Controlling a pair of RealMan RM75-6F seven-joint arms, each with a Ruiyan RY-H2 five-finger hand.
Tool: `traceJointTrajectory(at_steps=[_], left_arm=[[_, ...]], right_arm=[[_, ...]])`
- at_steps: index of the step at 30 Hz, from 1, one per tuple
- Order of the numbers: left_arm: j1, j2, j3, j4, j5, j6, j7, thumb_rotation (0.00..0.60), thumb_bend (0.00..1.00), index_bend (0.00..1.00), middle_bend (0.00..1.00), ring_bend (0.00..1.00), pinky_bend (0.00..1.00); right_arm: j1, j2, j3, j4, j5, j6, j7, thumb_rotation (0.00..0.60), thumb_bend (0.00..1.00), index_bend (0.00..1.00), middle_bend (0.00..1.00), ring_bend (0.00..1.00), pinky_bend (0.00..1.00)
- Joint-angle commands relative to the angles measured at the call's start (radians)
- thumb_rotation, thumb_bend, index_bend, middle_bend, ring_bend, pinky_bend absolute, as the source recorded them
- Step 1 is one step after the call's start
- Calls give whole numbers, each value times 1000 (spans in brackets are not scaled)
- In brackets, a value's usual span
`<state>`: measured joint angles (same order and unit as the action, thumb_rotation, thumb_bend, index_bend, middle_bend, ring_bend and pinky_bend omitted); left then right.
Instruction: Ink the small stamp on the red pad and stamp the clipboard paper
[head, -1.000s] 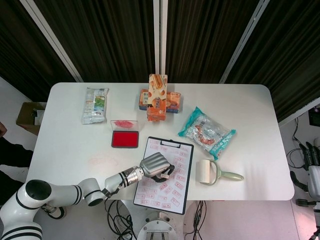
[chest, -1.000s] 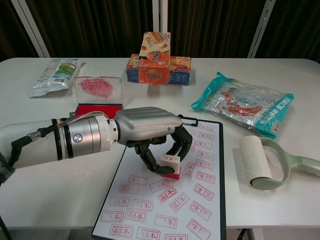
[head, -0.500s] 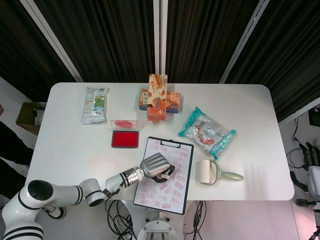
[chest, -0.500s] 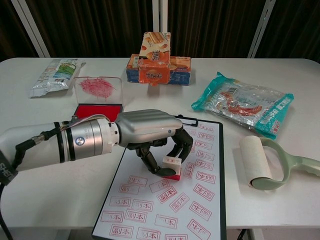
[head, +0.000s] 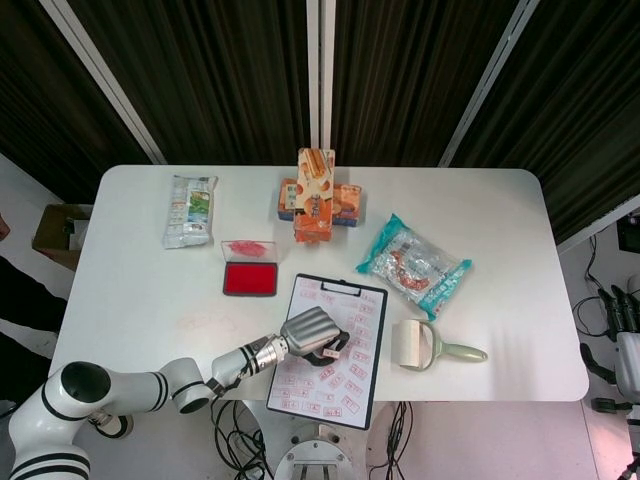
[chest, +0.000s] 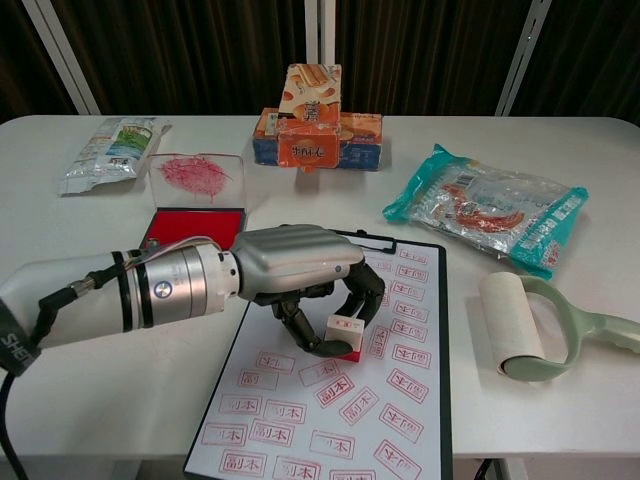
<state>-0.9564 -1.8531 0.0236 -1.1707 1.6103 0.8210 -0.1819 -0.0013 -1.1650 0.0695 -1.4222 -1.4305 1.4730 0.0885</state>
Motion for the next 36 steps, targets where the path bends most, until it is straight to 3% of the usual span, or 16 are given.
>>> traceJointTrajectory(at_steps=[1,18,31,36], left_arm=[[-1,-2,-1,4,-2,-2,-4,600,404,747,772,1000,1000],[-1,22,-9,-14,-8,9,-15,600,404,748,772,1000,1000],[18,223,-47,-274,-17,80,3,600,404,748,772,1000,1000],[61,322,-32,-352,-21,129,24,600,403,747,772,1000,1000]], right_arm=[[0,0,0,0,-1,0,1,600,259,0,0,0,0],[1,4,0,-10,-6,5,-5,600,259,0,0,0,0],[4,-1,-4,-6,-19,6,-1,600,261,0,0,0,0],[1,-3,-5,-8,-23,13,-3,600,261,0,0,0,0]])
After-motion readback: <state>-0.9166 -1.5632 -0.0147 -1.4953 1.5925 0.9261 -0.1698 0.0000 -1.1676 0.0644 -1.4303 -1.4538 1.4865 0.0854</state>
